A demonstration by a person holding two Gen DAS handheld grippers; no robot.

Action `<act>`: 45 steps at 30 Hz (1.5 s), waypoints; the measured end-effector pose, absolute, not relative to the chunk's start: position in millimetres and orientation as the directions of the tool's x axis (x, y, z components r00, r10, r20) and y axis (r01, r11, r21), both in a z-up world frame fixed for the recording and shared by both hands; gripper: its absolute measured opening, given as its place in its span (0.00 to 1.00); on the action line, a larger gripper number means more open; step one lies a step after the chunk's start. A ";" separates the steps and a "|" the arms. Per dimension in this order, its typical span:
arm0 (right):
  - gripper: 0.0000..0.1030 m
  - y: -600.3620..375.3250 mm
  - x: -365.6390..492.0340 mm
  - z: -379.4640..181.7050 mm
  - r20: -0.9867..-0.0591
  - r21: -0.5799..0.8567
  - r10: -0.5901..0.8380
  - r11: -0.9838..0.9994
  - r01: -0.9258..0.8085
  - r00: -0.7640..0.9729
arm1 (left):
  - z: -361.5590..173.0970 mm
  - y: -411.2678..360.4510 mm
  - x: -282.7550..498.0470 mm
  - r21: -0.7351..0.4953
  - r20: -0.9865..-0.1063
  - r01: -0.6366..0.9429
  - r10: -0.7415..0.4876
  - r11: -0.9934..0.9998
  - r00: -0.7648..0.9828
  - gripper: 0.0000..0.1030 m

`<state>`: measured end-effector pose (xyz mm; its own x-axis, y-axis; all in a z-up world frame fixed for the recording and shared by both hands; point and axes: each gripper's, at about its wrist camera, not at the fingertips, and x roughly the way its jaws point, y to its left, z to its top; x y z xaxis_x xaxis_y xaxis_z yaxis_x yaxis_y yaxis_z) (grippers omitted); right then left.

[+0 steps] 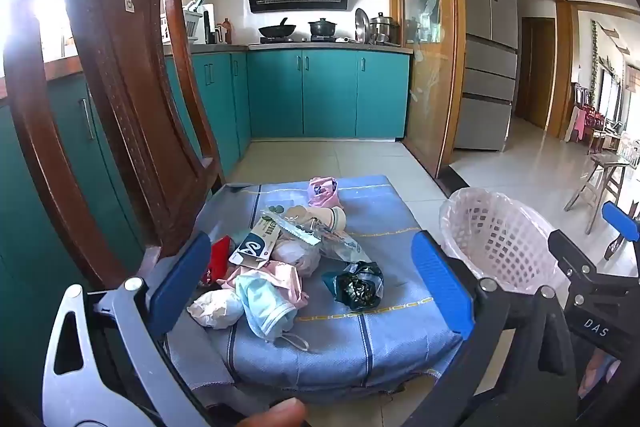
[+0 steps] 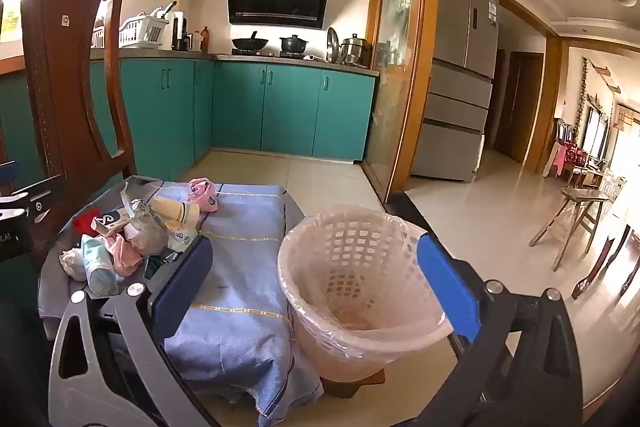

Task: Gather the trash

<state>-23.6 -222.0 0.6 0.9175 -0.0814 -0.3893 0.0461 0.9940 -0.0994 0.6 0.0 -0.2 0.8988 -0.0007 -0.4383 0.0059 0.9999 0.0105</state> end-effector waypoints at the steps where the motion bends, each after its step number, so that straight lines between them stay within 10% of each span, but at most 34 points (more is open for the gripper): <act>1: 0.97 -221.5 -24.0 1.2 -0.391 -0.100 -0.081 0.994 0.045 0.917 | -0.3 0.0 0.7 0.011 -0.440 0.007 -0.001 1.000 0.898 0.97; 45: 0.97 -215.1 -39.6 14.2 -0.353 -0.114 -0.094 0.992 0.057 0.931 | 7.4 5.0 -10.7 0.008 -0.428 0.010 -0.006 1.000 0.904 0.97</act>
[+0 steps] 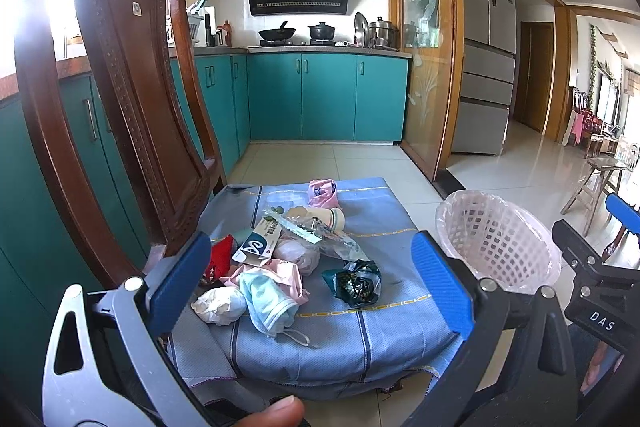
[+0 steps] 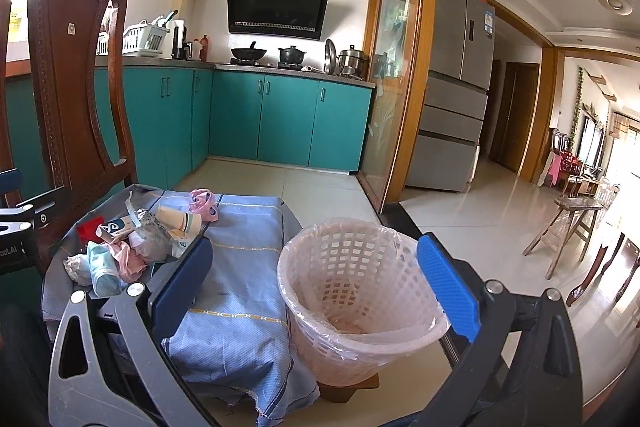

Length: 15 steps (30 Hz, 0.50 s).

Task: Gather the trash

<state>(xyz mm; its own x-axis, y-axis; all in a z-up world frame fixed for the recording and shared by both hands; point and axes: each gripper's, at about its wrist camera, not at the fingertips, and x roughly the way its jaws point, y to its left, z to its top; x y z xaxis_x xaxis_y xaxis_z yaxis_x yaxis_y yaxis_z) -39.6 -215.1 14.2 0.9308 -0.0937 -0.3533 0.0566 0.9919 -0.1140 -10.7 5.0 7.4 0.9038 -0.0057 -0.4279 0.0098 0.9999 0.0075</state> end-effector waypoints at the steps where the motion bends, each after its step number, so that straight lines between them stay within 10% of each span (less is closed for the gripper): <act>1: 0.97 -214.7 -39.4 14.6 -0.353 -0.115 -0.094 0.992 0.057 0.931 | 7.1 5.2 -10.4 0.008 -0.427 0.009 -0.005 1.000 0.904 0.97; 15: 0.97 -213.2 -42.4 19.6 -0.343 -0.115 -0.101 0.991 0.065 0.934 | 10.0 5.6 -14.0 0.004 -0.422 0.010 -0.007 1.000 0.907 0.97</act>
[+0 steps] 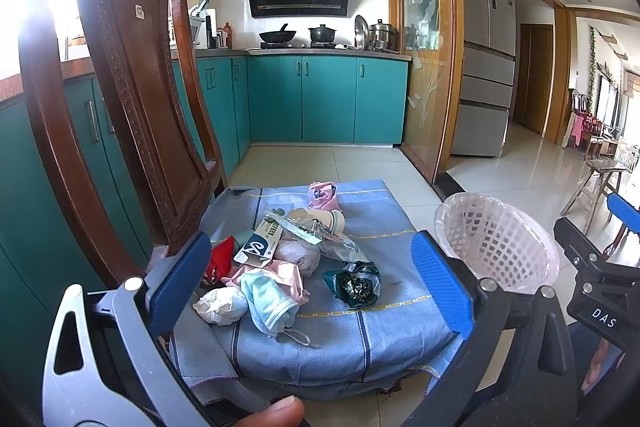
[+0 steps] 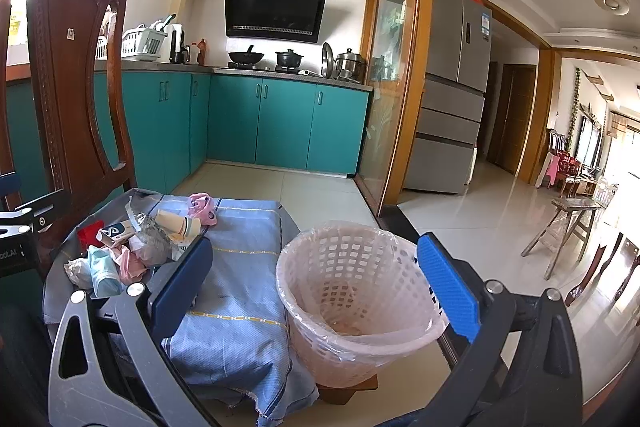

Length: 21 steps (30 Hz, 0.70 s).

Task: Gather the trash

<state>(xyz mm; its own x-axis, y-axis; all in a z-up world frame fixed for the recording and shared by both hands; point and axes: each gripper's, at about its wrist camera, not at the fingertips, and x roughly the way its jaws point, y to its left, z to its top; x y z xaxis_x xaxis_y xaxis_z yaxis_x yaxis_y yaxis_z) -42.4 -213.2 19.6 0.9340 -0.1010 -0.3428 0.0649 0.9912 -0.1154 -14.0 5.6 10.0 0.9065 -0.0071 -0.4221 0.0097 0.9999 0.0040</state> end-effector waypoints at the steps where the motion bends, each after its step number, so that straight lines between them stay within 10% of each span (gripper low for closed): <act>1: 0.97 -213.3 -42.2 19.5 -0.343 -0.117 -0.103 0.991 0.066 0.934 | 10.0 5.6 -14.2 0.005 -0.422 0.009 -0.007 1.000 0.906 0.97; 21: 0.97 -218.5 -51.6 21.6 -0.318 -0.099 -0.109 0.992 0.081 0.942 | 11.5 6.3 -16.2 0.004 -0.418 0.009 -0.007 1.000 0.908 0.97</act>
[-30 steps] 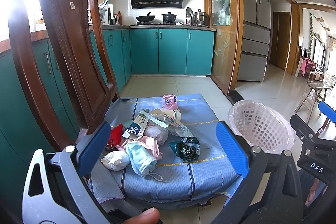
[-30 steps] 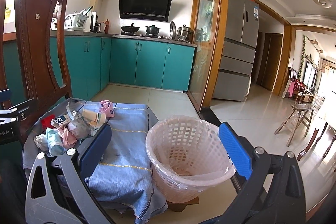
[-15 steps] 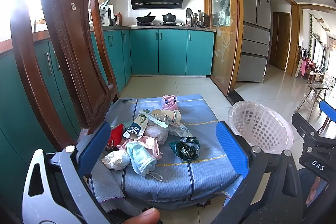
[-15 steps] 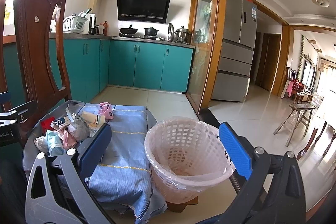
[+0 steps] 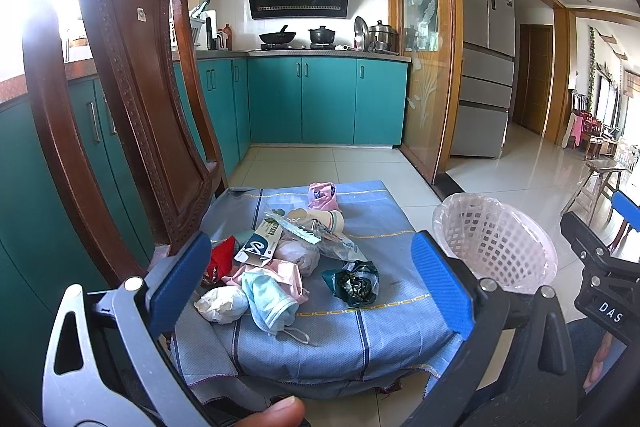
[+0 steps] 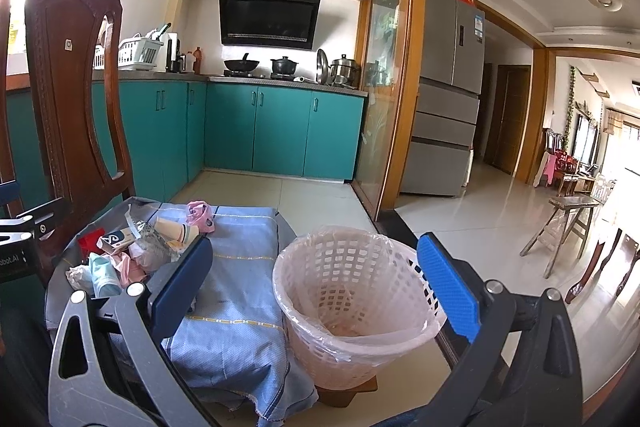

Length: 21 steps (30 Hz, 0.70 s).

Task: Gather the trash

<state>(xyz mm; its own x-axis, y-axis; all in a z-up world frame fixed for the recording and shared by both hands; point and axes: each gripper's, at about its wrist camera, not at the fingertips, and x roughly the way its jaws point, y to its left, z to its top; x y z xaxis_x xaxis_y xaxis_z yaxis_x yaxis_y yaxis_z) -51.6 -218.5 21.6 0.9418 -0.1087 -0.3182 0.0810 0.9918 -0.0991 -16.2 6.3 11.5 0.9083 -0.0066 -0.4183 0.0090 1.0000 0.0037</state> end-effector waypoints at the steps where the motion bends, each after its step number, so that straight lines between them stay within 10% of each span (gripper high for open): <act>1: 0.97 -218.4 -51.8 21.4 -0.318 -0.098 -0.108 0.992 0.080 0.942 | 11.7 6.5 -16.2 0.003 -0.417 0.009 -0.006 1.000 0.909 0.97; 21: 0.97 -217.1 -55.4 23.1 -0.306 -0.093 -0.099 0.993 0.074 0.947 | 9.8 8.1 -21.6 0.001 -0.418 0.006 -0.005 1.000 0.908 0.97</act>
